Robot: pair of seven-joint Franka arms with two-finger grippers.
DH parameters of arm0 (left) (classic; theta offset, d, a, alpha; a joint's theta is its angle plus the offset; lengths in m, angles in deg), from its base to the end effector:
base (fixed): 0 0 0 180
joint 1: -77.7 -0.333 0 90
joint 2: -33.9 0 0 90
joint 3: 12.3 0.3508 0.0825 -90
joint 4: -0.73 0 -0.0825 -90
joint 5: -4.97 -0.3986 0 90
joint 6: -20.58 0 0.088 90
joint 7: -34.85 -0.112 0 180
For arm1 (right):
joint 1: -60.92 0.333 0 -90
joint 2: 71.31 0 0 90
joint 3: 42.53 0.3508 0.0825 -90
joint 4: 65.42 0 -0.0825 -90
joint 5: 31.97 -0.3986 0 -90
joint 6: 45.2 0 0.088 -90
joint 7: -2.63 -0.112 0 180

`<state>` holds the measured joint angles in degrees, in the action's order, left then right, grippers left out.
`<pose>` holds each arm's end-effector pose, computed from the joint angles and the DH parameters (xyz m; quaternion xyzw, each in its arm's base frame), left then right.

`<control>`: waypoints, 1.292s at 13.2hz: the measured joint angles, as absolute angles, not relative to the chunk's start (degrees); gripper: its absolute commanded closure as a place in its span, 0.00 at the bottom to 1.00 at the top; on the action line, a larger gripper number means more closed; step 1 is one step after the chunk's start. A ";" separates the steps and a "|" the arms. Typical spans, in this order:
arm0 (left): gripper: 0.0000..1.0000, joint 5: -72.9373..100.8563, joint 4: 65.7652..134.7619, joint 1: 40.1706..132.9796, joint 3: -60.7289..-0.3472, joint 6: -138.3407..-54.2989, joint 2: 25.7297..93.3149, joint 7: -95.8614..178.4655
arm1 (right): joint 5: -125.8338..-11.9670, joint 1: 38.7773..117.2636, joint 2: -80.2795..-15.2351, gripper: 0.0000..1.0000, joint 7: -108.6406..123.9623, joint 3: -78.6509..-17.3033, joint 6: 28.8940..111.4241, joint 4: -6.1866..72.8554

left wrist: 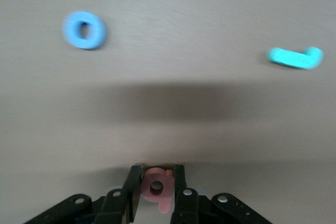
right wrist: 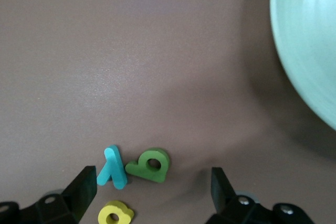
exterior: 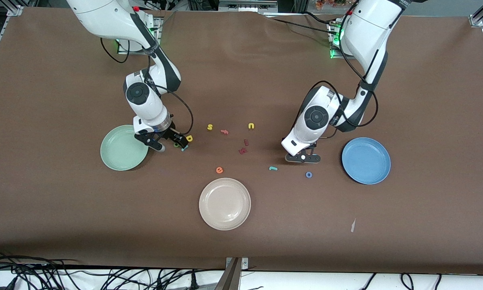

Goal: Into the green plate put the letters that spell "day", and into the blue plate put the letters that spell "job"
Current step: 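Grasp the pink q and drop it on the blue plate with the left gripper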

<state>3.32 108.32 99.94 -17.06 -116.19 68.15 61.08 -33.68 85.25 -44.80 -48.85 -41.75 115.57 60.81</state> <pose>0.5849 -0.2943 0.1959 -0.9989 0.0115 0.0449 0.0065 0.5340 0.2487 0.1949 -0.9678 0.2418 -0.0494 0.0503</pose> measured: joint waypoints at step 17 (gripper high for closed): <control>0.00 0.25 94.42 80.74 -17.30 -100.48 68.39 32.00 | -33.67 85.84 -43.09 0.12 -49.65 -44.11 116.44 60.90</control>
